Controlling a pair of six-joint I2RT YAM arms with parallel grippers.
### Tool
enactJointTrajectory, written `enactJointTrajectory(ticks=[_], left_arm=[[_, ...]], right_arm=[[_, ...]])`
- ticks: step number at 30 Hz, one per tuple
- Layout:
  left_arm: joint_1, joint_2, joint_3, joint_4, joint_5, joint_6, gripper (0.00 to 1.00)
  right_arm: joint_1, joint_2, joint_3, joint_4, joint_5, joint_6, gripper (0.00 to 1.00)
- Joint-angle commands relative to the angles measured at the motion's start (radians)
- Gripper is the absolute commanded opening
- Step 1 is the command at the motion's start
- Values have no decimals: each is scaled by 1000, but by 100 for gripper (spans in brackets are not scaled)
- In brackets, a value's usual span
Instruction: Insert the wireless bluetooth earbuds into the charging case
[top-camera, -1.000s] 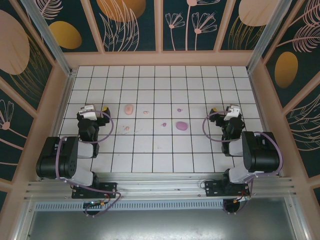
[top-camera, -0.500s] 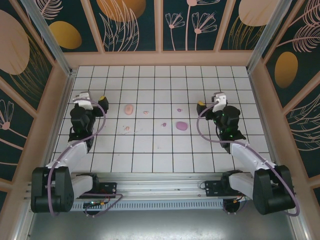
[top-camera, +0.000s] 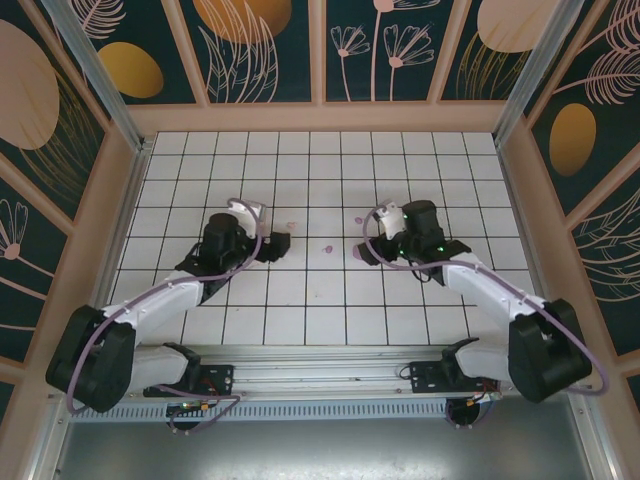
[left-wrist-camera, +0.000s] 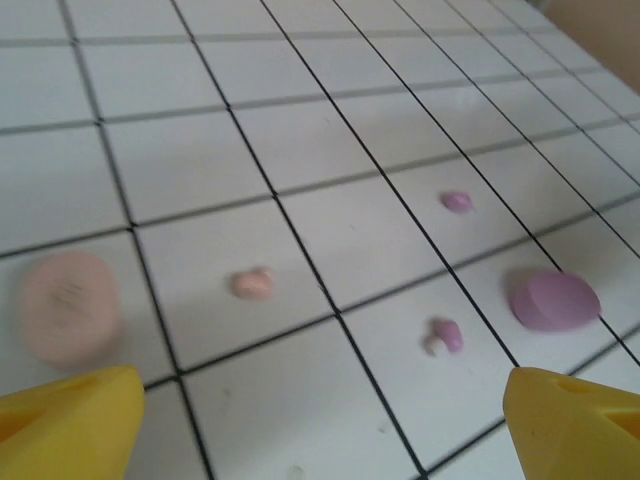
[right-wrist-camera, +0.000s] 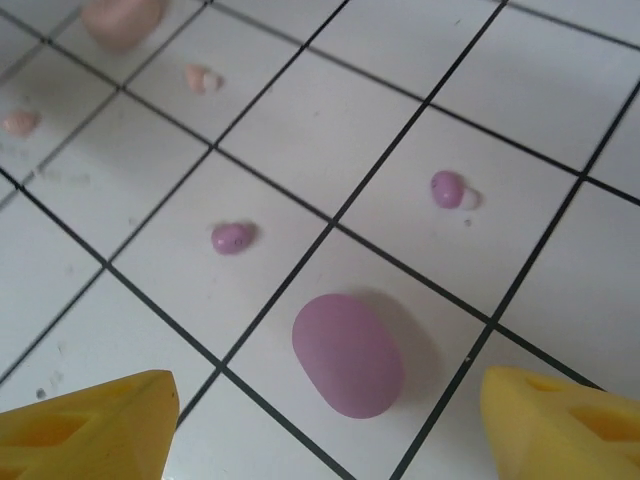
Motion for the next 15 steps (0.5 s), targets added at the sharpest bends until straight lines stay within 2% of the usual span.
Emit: enactJointTrajectory(ticks=[1, 3, 6, 11, 15], left_arm=[[-21, 27, 35, -27, 38, 30, 93], [-20, 30, 14, 27, 69, 23, 93], [-20, 57, -21, 137, 132, 2, 94], [-21, 131, 6, 183, 220, 5, 86], [-23, 130, 9, 241, 241, 19, 86]], right_arm=[[6, 81, 102, -153, 40, -174, 83], [-1, 142, 140, -208, 72, -216, 85], [-21, 206, 161, -252, 54, -259, 86], [-36, 253, 180, -248, -19, -287, 87], [-35, 288, 184, -249, -31, -288, 88]])
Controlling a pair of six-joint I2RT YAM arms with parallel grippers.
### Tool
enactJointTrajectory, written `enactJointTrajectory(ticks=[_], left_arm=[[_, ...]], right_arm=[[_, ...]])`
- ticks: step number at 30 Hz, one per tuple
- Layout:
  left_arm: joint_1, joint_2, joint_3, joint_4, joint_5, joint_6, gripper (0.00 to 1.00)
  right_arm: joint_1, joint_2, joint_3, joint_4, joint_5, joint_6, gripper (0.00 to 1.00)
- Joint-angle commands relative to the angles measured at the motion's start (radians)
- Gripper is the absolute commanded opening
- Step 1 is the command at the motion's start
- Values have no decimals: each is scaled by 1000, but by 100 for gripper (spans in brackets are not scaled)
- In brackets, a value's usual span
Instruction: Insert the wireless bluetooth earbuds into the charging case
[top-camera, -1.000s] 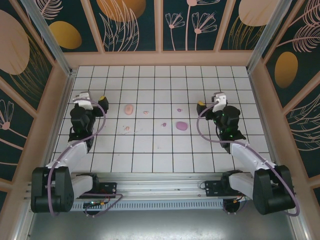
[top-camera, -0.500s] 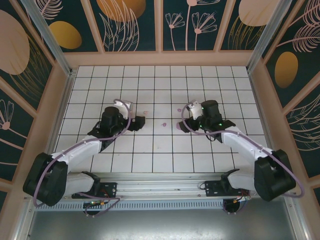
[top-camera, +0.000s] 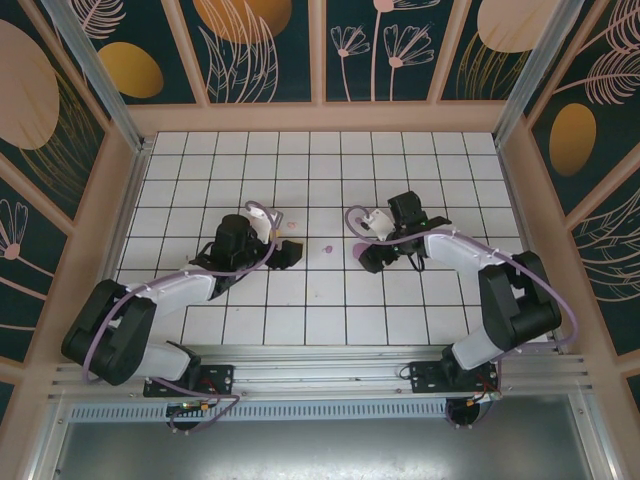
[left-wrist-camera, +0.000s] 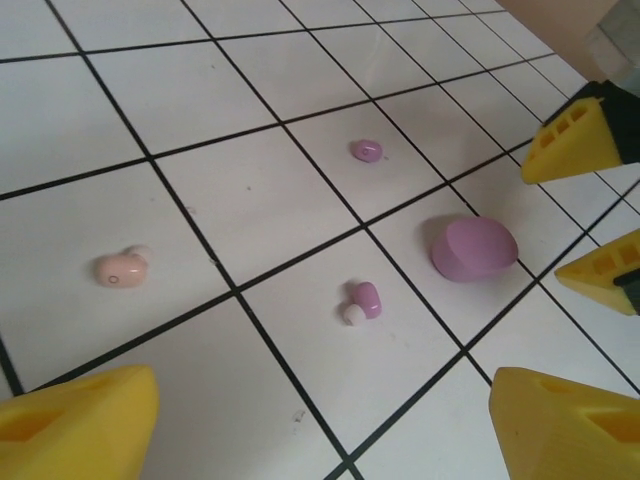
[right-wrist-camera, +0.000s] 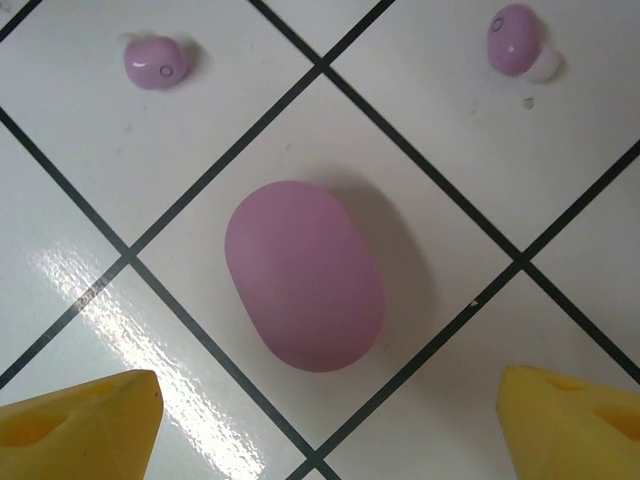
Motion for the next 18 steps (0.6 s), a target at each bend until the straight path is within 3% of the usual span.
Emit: enactJointTrajectory(ticks=[1, 6, 11, 18], left_arm=[[-6, -7, 13, 109, 63, 17, 86], [-7, -8, 25, 114, 66, 38, 86], [-7, -12, 8, 129, 45, 33, 85], [-7, -22, -10, 110, 18, 31, 85]], right_arm=[[-3, 29, 25, -28, -26, -34, 88], [-3, 62, 19, -10, -12, -38, 90], [-2, 106, 32, 1, 2, -36, 98], [21, 148, 50, 32, 48, -52, 97]])
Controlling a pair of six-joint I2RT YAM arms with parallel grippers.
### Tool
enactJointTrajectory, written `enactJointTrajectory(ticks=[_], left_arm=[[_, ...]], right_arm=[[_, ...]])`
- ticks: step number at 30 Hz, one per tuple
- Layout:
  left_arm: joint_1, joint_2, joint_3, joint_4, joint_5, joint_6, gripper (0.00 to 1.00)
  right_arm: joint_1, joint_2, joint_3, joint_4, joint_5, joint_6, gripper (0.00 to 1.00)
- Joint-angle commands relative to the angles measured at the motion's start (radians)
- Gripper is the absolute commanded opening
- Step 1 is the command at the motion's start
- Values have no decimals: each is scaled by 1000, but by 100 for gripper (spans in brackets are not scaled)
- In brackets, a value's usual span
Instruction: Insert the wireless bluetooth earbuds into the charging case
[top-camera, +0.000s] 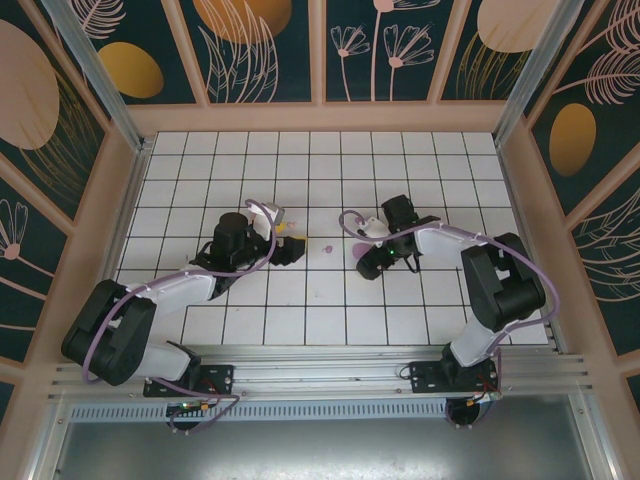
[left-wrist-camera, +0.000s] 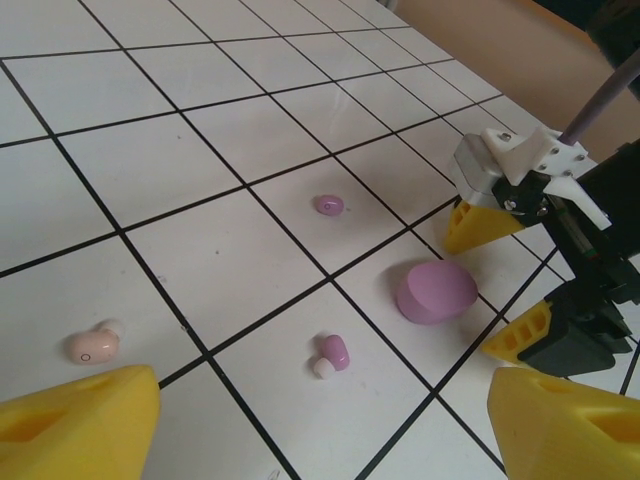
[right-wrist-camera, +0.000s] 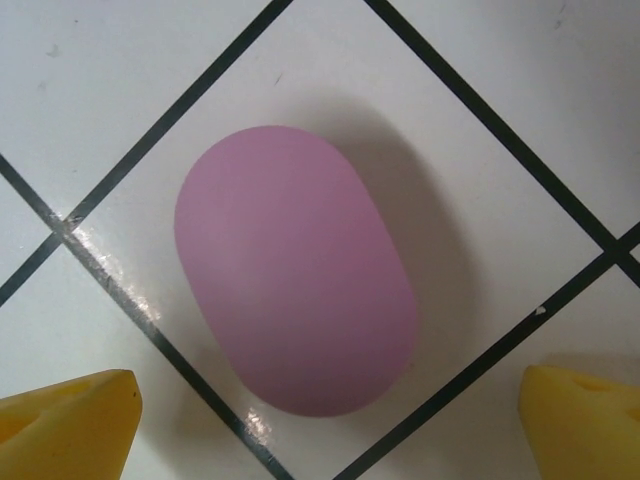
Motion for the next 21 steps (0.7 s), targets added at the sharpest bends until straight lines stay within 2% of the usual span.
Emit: enactJointTrajectory(ticks=[1, 4, 9, 12, 16, 21], left_arm=[[-2, -25, -14, 16, -16, 16, 85], [-3, -42, -30, 17, -24, 17, 85], [-3, -53, -30, -33, -44, 23, 86], [-2, -67, -37, -49, -51, 24, 87], [-3, -103, -67, -52, -58, 29, 88], [-4, -151, -85, -85, -72, 52, 89]], right_arm=[[19, 17, 32, 22, 39, -36, 96], [24, 21, 33, 31, 44, -46, 91], [24, 37, 67, 4, -7, -48, 69], [28, 53, 83, -13, -34, -43, 61], [48, 61, 77, -14, -31, -48, 59], [62, 78, 64, -6, -17, -56, 66]])
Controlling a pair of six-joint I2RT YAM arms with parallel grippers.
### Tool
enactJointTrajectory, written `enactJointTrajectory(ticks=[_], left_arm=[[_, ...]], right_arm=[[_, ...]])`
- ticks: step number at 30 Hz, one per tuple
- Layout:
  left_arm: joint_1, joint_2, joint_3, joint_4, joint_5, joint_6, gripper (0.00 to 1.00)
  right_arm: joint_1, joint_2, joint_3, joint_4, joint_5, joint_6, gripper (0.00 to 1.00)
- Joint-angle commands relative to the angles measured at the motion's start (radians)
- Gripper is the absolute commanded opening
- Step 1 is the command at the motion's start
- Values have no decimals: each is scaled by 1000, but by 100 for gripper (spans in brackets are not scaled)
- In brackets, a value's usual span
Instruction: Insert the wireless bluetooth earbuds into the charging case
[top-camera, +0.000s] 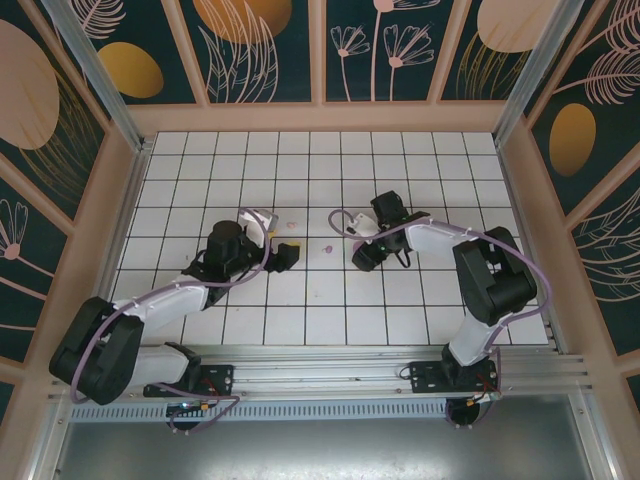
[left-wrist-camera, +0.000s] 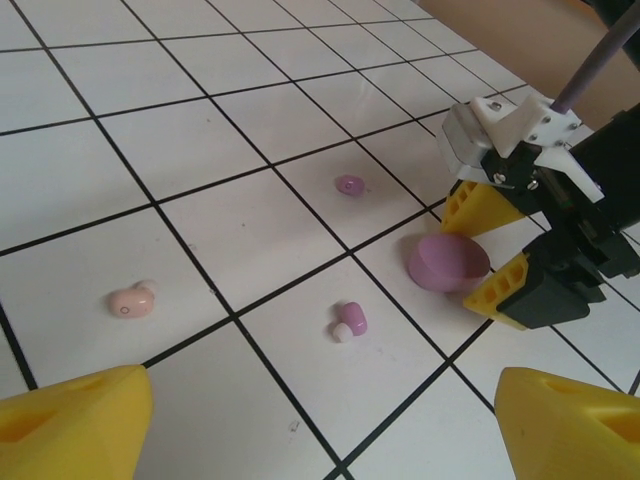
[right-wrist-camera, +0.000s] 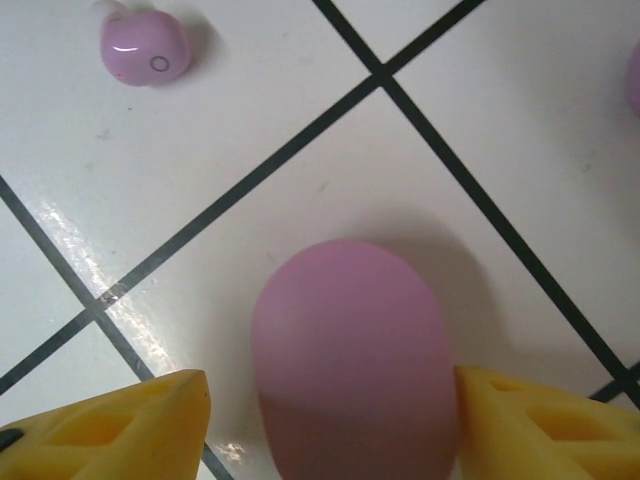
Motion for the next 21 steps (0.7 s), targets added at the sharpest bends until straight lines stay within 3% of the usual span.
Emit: enactJointTrajectory(ticks=[1, 4, 12, 18, 21], left_arm=[[-3, -41, -15, -34, -20, 37, 89], [-4, -62, -23, -41, -29, 50, 89], [-3, -129, -80, 36, -12, 103, 88], [-2, -195, -116, 91, 82, 213, 82], [-4, -190, -133, 150, 186, 234, 82]], right_arm=[[9, 35, 5, -27, -15, -22, 66], [10, 63, 25, -52, -18, -21, 61], [18, 56, 42, -91, 12, -8, 37], [43, -40, 49, -105, 15, -3, 29], [96, -96, 70, -132, 46, -5, 26]])
